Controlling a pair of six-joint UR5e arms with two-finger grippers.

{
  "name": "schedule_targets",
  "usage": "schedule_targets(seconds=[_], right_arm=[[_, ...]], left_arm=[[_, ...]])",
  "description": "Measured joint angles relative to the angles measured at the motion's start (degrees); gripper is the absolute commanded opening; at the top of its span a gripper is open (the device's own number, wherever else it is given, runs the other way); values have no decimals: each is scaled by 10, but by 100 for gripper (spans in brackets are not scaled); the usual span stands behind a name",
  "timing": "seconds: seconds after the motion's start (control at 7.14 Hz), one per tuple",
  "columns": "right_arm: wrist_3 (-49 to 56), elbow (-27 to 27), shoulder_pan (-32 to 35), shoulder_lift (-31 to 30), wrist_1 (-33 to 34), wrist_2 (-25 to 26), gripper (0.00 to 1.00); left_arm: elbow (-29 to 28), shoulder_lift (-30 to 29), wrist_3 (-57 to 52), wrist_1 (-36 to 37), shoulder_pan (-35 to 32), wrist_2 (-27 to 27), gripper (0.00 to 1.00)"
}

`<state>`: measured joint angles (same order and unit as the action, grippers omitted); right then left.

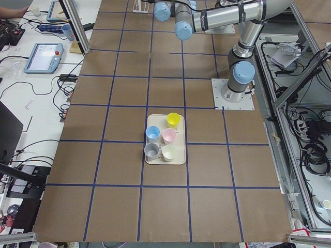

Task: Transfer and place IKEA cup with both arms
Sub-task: 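Open the right gripper and pull it away from the cup, then carry the cup with the left gripper down onto the white tray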

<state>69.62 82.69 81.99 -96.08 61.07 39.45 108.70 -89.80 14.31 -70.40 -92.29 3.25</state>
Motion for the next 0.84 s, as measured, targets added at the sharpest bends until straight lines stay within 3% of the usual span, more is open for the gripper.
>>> schedule_targets(seconds=[0.14, 0.42, 0.84], right_arm=[[-13, -14, -13, 3, 0, 15, 100], [-41, -38, -50, 19, 2, 83, 100], [-240, -46, -62, 28, 45, 286, 100]], left_arm=[[-1, 0, 4, 0, 2, 0, 0], [-3, 1, 16, 7, 6, -2, 0], [-5, -3, 168, 121, 51, -59, 0]])
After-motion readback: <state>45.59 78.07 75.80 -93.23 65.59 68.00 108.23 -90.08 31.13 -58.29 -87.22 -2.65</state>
